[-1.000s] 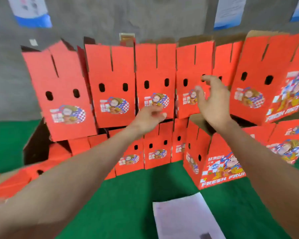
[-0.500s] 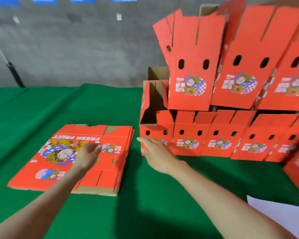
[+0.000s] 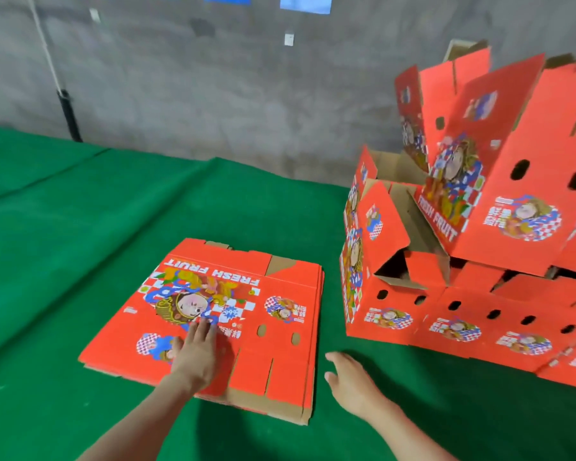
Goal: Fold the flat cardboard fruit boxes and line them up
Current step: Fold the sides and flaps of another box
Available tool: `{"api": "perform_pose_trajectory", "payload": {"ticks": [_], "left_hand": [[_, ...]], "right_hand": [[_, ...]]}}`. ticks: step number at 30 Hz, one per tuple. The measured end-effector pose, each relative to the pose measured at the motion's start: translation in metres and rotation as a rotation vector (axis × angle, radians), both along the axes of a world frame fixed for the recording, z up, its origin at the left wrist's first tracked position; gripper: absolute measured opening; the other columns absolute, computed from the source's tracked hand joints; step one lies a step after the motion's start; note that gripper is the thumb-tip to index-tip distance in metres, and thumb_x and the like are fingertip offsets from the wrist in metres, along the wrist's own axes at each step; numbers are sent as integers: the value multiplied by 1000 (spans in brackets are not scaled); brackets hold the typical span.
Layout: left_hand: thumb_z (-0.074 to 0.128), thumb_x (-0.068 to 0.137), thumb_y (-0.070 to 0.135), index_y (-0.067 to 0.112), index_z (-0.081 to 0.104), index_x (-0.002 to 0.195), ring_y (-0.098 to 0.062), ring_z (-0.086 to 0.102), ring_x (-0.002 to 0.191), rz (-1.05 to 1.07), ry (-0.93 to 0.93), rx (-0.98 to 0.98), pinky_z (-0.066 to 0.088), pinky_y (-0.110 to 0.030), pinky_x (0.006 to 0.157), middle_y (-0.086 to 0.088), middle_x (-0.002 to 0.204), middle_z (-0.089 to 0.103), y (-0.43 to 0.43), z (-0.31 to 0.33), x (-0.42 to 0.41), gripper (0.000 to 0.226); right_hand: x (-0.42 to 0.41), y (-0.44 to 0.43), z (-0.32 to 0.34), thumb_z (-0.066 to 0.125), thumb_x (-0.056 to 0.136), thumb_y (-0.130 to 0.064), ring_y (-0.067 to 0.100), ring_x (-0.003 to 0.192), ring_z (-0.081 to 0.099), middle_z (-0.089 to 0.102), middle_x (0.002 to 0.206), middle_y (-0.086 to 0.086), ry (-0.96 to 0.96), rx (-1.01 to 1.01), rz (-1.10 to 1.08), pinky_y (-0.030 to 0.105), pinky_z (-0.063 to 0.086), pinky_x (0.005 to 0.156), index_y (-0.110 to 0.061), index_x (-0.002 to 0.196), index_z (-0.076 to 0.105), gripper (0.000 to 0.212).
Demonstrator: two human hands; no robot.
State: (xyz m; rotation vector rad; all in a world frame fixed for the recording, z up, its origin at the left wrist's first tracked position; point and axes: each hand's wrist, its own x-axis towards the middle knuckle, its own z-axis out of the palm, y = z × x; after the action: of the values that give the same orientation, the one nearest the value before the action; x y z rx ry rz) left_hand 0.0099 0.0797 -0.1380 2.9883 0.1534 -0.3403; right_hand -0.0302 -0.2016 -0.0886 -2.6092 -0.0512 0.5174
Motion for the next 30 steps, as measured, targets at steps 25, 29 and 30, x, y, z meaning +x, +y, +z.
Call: {"api": "perform_pose_trajectory", "payload": {"ticks": [25,29,30], "left_hand": [[48,81,40,-11,52,114,-51,49,105,323,-907,-541,40,-54,91,-34,112,52,49,85,-31,61],[60,84,38,9,58,93,-19,60,62,307,-780,-1117,51,-31,61,-16,81,63,36,130,-27,31],[64,87,30,10,61,87,-8,57,54,273,-752,-1231,48,-20,52,-12,77,64,28,137,-27,21]], "right_hand": [[-16,-8,82,54,94,-8,16,67,47,54,71,12,-592,925,-471,31,36,62,-4,80,59,15],[-56,-77,85,59,91,-15,13,65,52,57,71,2,-656,938,-561,21,45,52,-19,79,63,13],[-64,-93,83,62,89,-13,8,68,56,62,73,-6,-697,938,-600,18,47,57,-20,81,66,11]]}}
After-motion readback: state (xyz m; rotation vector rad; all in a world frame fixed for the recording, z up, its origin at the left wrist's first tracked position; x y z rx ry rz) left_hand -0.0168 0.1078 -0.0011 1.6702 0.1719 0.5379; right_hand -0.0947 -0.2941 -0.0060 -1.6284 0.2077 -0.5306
